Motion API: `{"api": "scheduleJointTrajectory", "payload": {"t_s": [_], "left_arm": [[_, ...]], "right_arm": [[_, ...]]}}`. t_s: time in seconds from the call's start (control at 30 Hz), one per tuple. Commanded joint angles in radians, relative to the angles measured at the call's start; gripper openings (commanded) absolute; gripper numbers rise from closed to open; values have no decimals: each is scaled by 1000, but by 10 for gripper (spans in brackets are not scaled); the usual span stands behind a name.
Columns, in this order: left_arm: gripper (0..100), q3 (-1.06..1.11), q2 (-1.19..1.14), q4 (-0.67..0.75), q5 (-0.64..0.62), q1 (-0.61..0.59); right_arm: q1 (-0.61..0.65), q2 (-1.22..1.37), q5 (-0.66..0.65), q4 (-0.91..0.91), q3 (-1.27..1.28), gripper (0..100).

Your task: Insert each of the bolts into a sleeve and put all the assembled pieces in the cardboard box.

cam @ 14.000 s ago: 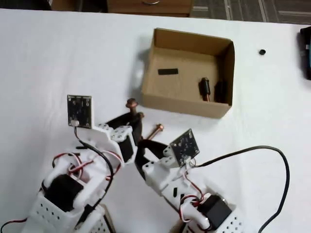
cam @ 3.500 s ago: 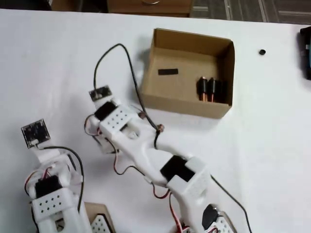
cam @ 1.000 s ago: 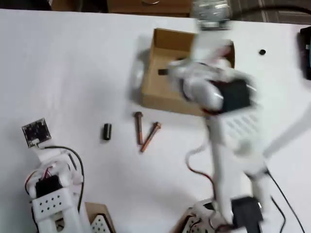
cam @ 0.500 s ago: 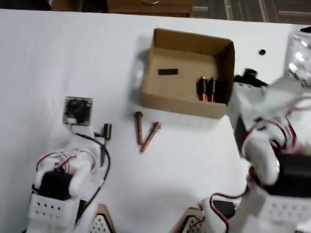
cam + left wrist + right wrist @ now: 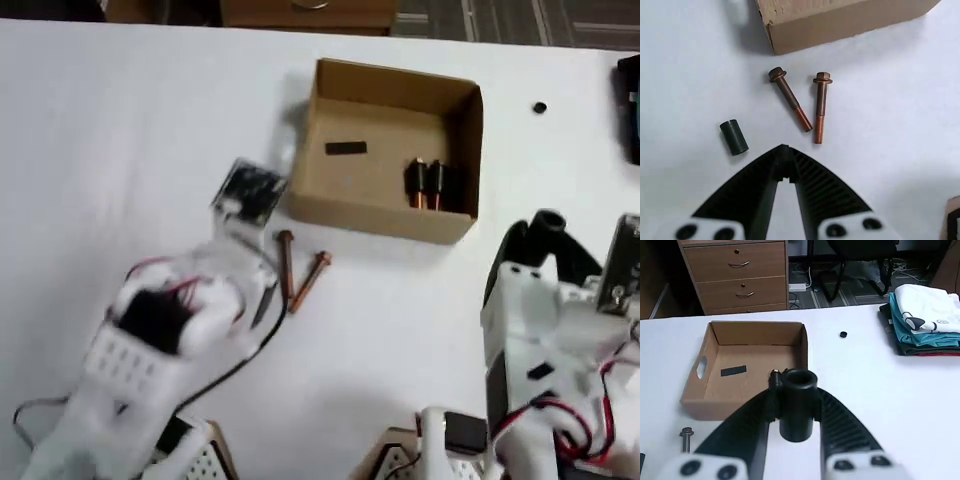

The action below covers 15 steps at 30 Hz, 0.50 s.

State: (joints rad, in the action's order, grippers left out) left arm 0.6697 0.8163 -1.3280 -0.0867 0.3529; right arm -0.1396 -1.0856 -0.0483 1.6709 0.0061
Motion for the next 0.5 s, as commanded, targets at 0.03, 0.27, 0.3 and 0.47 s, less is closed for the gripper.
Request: {"api": "scheduleJointTrajectory", "payload": {"t_s": [0.03, 0.27, 0.3, 0.47], "left_arm": [[23, -189, -253, -34, 8, 11], [24, -381, -569, -98, 8, 75], [24, -403, -611, -98, 8, 81], [59, -515, -793, -95, 8, 80]], "right_arm": [[-7, -91, -8, 4, 80, 20], [-7, -174, -8, 4, 210, 20], [-7, -179, -8, 4, 219, 20], [-7, -183, -8, 4, 224, 20]]}}
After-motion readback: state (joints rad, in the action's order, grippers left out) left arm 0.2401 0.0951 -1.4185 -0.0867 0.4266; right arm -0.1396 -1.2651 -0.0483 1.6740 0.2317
